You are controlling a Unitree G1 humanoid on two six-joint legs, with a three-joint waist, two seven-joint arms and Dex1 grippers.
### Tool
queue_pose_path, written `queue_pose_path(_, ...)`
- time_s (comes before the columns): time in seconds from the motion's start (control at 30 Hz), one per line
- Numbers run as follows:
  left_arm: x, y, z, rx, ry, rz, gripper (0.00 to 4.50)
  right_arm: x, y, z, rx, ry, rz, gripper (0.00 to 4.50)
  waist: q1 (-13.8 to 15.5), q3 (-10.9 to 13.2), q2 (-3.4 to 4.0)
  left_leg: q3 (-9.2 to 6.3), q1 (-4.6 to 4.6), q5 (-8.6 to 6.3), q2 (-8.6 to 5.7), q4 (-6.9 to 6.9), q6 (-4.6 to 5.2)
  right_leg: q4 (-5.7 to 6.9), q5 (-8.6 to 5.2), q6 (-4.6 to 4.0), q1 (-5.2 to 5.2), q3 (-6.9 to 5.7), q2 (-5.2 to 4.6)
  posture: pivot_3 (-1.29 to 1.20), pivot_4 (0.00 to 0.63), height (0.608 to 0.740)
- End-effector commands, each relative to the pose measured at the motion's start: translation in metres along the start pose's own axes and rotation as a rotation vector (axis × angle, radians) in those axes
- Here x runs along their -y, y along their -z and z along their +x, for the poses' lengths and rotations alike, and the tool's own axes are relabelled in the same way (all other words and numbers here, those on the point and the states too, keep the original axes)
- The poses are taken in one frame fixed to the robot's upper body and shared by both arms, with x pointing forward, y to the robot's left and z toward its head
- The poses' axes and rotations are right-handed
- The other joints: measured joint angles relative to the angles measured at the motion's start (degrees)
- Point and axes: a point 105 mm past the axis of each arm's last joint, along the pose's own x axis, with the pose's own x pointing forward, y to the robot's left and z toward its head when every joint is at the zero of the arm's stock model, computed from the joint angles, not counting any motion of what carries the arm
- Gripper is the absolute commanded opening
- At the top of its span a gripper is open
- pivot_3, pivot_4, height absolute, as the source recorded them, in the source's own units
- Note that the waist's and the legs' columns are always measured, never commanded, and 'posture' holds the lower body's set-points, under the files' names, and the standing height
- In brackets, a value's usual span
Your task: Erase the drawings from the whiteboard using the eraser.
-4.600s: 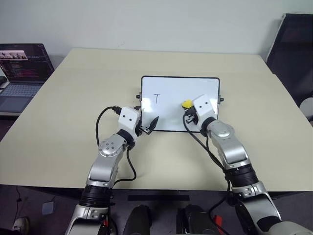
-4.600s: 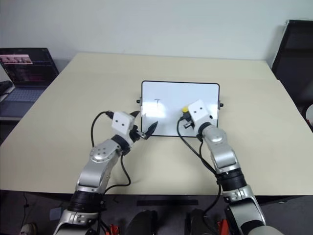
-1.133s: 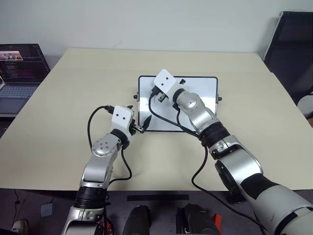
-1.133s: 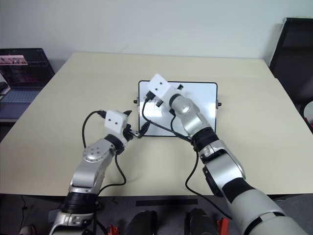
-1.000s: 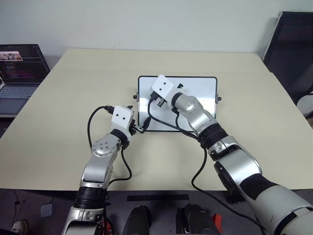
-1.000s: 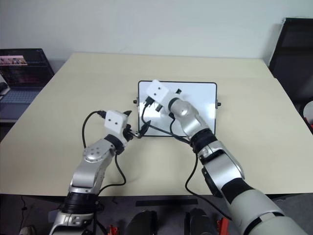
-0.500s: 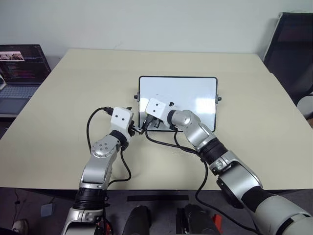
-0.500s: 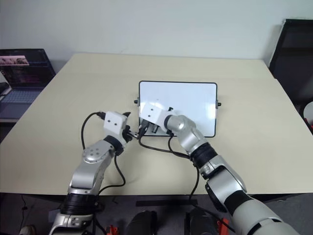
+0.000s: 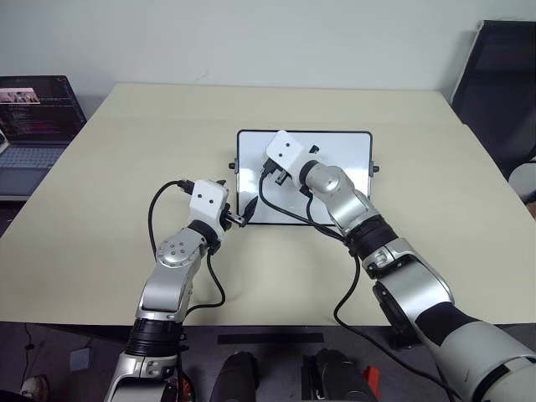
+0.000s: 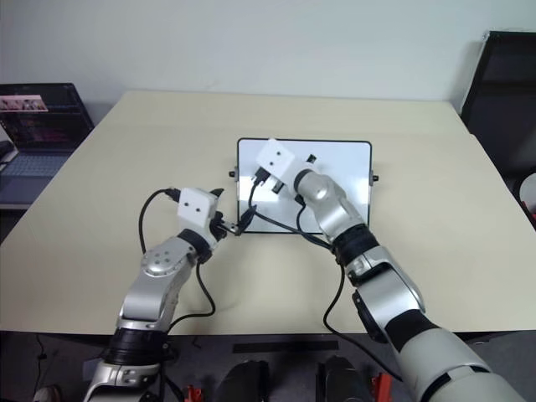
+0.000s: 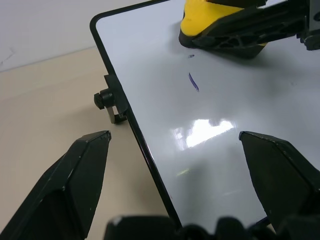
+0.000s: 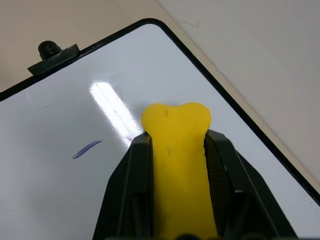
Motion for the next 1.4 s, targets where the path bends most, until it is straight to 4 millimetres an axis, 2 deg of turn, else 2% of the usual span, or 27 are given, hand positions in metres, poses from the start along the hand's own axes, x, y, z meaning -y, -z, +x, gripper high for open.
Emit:
queue_pose_path(0.03,-0.003,-0.014,-0.001,0.054,-0.007,0.025,4.50,-0.020,0.014,-0.001,-0.055,-0.084,-0.008,1.07,-0.10,0.00,0.00,-0.01,0.00,0.00,0.00,0.00,0.00,0.01,0.00,0.00,0.00,0.00,0.00,0.00,0.150,0.740)
queue_pose_path(0.2,-0.005,-0.014,-0.002,0.051,-0.013,0.027,4.50,-0.032,0.013,-0.003,-0.061,-0.141,-0.001,1.07,-0.24,0.00,0.00,-0.02,0.02,0.01,0.01,0.04,0.01,0.04,0.00,0.00,0.02,0.00,0.01,0.00,0.150,0.740)
queue_pose_path(0.47,-0.005,-0.014,-0.001,0.051,-0.010,0.029,4.50,-0.031,0.018,-0.007,-0.080,-0.165,0.003,1.07,-0.25,0.00,0.00,-0.02,0.03,0.01,0.00,0.03,0.01,0.03,0.00,0.00,0.02,-0.01,0.01,0.00,0.150,0.740)
queue_pose_path(0.67,-0.004,-0.014,-0.001,0.053,-0.006,0.030,4.50,-0.048,0.029,-0.019,-0.119,-0.263,-0.010,1.07,-0.20,-0.01,-0.01,-0.03,0.03,0.01,0.00,0.03,0.01,0.02,0.00,0.00,0.03,-0.02,0.01,0.00,0.150,0.740)
queue_pose_path(0.8,-0.003,-0.014,0.000,0.053,-0.003,0.029,4.50,-0.046,0.032,-0.024,-0.124,-0.256,0.007,1.07,-0.15,-0.01,-0.01,-0.04,0.03,0.01,0.00,0.04,0.01,0.03,0.00,0.00,0.04,-0.03,0.01,0.00,0.150,0.740)
queue_pose_path(1.0,-0.001,-0.015,0.001,0.057,0.006,0.028,4.50,-0.020,0.014,-0.031,-0.022,-0.133,0.103,1.07,0.32,0.00,-0.01,-0.03,0.00,0.01,-0.01,0.04,0.00,0.00,0.00,0.01,0.02,-0.03,0.01,0.00,0.150,0.740)
queue_pose_path(1.17,0.002,-0.015,0.001,0.056,0.025,0.027,4.50,0.011,0.006,-0.044,0.077,0.017,0.290,1.07,0.28,0.01,-0.02,-0.03,-0.06,0.00,-0.02,0.01,0.00,-0.04,0.00,0.01,-0.02,-0.02,-0.01,0.00,0.150,0.740)
queue_pose_path(1.3,0.005,-0.015,0.002,0.059,0.041,0.022,4.50,0.029,0.007,-0.056,0.109,0.102,0.348,1.07,0.08,0.01,-0.01,-0.02,-0.06,0.00,0.00,-0.03,0.00,-0.04,0.00,0.01,-0.04,-0.02,0.01,0.00,0.150,0.740)
queue_pose_path(1.4,0.024,-0.025,0.005,0.112,0.156,-0.014,4.50,0.051,0.020,-0.083,0.087,0.224,0.346,1.07,0.20,0.01,-0.01,0.00,-0.08,0.00,-0.01,-0.03,0.00,-0.05,-0.01,0.01,-0.05,-0.03,0.02,0.00,0.150,0.740)
